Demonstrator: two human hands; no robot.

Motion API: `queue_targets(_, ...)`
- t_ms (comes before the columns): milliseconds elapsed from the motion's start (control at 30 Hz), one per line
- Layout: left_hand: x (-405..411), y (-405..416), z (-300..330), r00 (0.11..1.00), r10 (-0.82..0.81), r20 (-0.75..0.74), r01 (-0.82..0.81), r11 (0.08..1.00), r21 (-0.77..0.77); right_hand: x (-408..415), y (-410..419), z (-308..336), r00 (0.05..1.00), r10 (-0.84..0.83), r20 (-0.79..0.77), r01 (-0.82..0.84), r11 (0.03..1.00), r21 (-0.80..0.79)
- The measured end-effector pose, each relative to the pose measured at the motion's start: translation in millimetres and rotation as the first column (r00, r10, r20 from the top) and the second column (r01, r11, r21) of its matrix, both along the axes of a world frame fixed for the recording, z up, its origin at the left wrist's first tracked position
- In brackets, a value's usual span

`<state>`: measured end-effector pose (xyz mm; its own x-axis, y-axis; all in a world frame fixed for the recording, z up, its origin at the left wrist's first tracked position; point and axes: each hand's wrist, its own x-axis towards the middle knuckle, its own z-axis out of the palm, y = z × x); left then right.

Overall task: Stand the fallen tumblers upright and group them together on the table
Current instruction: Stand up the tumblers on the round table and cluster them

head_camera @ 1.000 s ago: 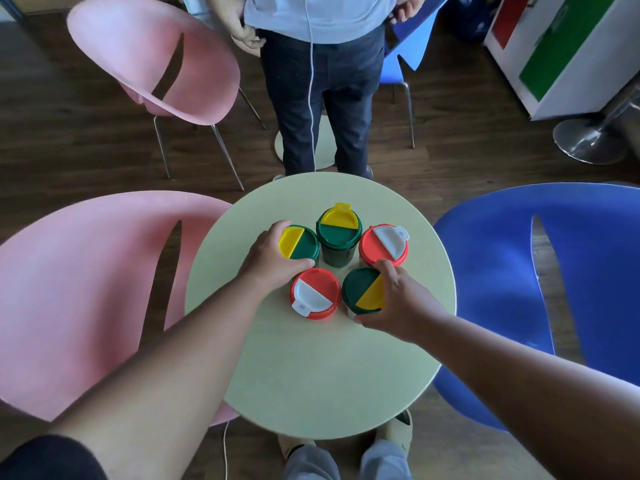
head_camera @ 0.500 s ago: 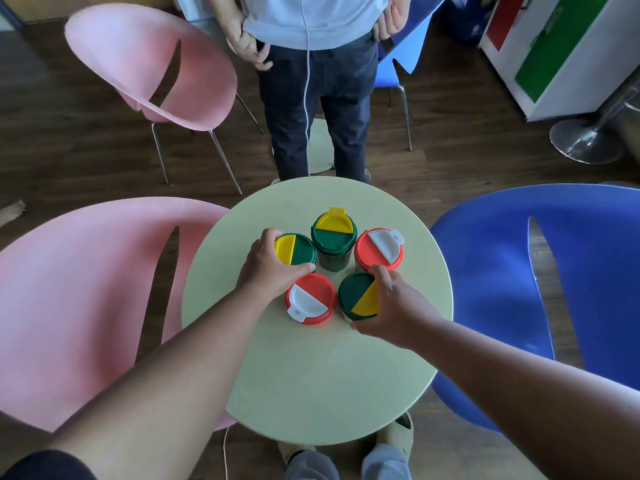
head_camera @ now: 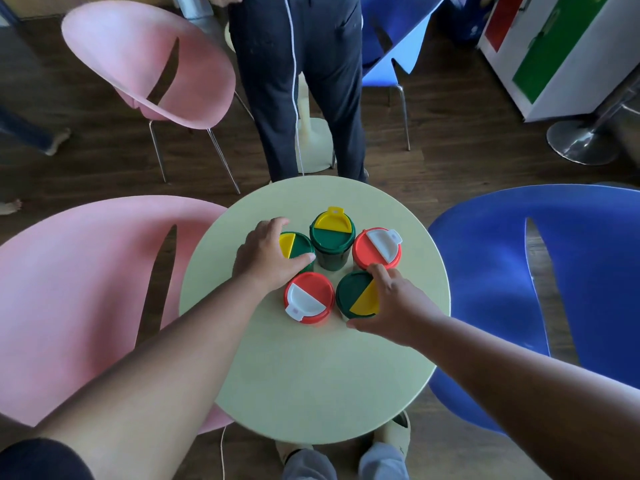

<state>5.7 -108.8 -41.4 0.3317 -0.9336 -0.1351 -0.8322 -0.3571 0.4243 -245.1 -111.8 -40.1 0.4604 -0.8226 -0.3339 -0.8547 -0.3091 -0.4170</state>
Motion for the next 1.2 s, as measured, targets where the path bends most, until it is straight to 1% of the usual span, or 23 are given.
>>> queue_targets(33, -2, -5, 2, 0.997, -0.067, 0.030, 0.068, 0.997, -0.029, -1, -1, 1, 1.000, 0.006, -0.011, -0.006, 1.000, -0.009)
queue_targets(100, -8, -18, 7, 0.974, -0.214, 0.074, 0.216, 0.976, -0.029, -2, -5, 3, 0.999, 0.021, -0.028, -0.022, 0.999, -0.031)
queue_targets(200, -17, -39, 11, 0.916, -0.387, 0.106, 0.379, 0.921, 0.085, -3, -10, 7, 0.998, 0.034, -0.045, -0.037, 0.998, -0.050)
queue_targets(300, -22, -53, 12, 0.885, -0.456, 0.094, 0.432, 0.879, 0.199, -2, -11, 8, 0.998, 0.037, -0.058, -0.039, 0.999, -0.033)
queue_targets(367, -23, -58, 11, 0.893, -0.444, 0.070, 0.422, 0.882, 0.211, -1, -10, 9, 0.998, 0.032, -0.060, -0.033, 0.999, -0.022)
queue_targets(533, -32, -55, 6, 0.953, -0.298, 0.049, 0.291, 0.949, 0.121, 1, -9, 10, 0.998, 0.022, -0.055, -0.023, 1.000, -0.021)
queue_targets(667, -39, -52, 2, 0.956, -0.285, 0.075, 0.278, 0.956, 0.094, -1, -12, 14, 1.000, -0.013, -0.025, 0.013, 1.000, -0.001)
queue_targets(733, -38, -54, 0, 0.959, -0.274, 0.073, 0.267, 0.958, 0.102, -4, -20, 17, 0.997, -0.067, 0.043, 0.068, 0.997, -0.036)
queue_targets(800, -34, -55, -2, 0.957, -0.278, 0.085, 0.267, 0.955, 0.127, -7, -31, 21, 0.987, -0.124, 0.105, 0.135, 0.984, -0.113)
queue_targets(867, -30, -55, -2, 0.951, -0.297, 0.081, 0.283, 0.948, 0.145, -8, -45, 22, 0.983, -0.154, 0.095, 0.167, 0.974, -0.153)
queue_targets(900, -29, -55, -3, 0.951, -0.301, 0.069, 0.289, 0.946, 0.148, -7, -52, 21, 0.984, -0.163, 0.068, 0.171, 0.976, -0.133)
queue_targets(967, -26, -54, -3, 0.954, -0.295, 0.045, 0.286, 0.948, 0.142, -2, -64, 19, 0.984, -0.175, 0.016, 0.175, 0.984, -0.036)
queue_targets(1067, -24, -52, -3, 0.956, -0.290, 0.042, 0.283, 0.952, 0.119, 8, -73, 15, 0.981, -0.194, 0.007, 0.192, 0.975, 0.109)
queue_targets(1133, -22, -51, -4, 0.962, -0.272, 0.041, 0.266, 0.958, 0.107, 13, -76, 14, 0.977, -0.211, 0.016, 0.206, 0.966, 0.154)
queue_targets(1200, -20, -50, -4, 0.965, -0.257, 0.042, 0.252, 0.962, 0.106, 17, -79, 12, 0.977, -0.215, 0.002, 0.212, 0.964, 0.158)
